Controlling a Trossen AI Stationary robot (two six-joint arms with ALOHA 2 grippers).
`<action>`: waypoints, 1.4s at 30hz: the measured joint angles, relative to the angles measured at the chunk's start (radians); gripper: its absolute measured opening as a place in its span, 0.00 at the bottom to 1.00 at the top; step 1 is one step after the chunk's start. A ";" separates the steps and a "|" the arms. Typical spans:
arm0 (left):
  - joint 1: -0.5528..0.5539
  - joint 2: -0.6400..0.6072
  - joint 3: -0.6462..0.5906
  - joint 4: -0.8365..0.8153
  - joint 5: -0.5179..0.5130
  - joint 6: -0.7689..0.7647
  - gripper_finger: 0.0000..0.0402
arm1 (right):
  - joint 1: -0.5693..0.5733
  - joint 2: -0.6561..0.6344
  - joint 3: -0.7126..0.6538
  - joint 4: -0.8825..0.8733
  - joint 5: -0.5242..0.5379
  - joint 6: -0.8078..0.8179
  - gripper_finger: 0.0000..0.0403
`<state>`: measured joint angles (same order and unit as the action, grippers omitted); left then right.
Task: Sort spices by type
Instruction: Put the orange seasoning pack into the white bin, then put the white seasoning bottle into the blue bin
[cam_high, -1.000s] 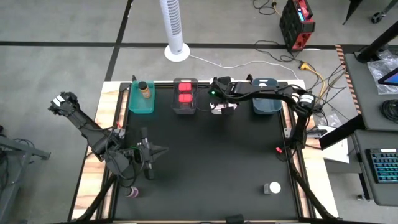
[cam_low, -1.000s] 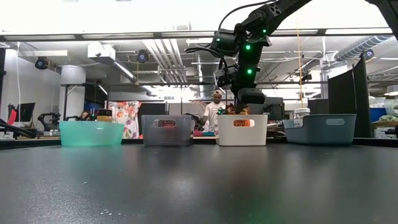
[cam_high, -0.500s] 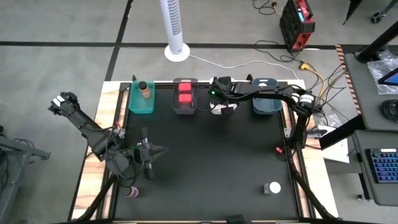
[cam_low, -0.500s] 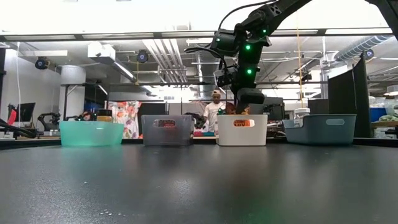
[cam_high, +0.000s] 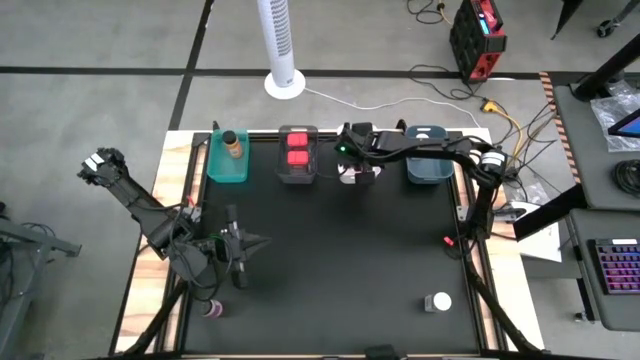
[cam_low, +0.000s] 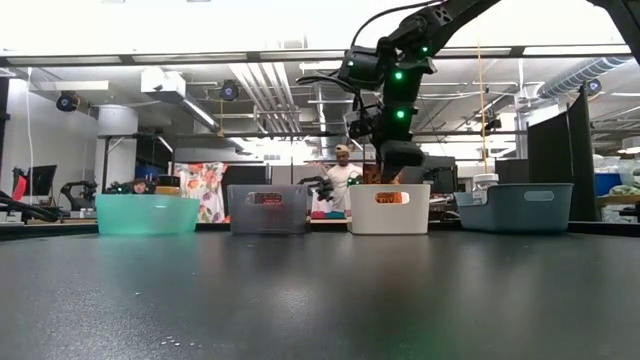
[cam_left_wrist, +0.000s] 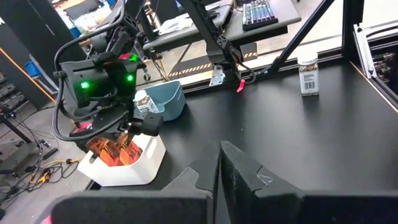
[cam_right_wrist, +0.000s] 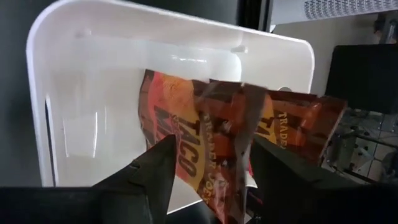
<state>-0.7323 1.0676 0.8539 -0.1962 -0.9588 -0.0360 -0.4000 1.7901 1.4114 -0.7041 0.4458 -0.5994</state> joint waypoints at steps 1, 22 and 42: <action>0.000 0.000 0.000 0.000 0.000 0.000 0.00 | 0.000 0.000 0.004 -0.001 0.000 0.003 0.48; 0.000 0.000 0.000 0.000 0.000 0.000 0.00 | 0.005 -0.004 0.212 -0.321 -0.001 0.127 0.59; 0.000 0.000 0.000 0.001 0.001 -0.072 0.00 | 0.075 -0.129 0.428 -0.869 -0.671 0.863 0.58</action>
<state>-0.7323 1.0676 0.8539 -0.1953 -0.9581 -0.1077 -0.3254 1.6615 1.8396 -1.5730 -0.2250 0.2637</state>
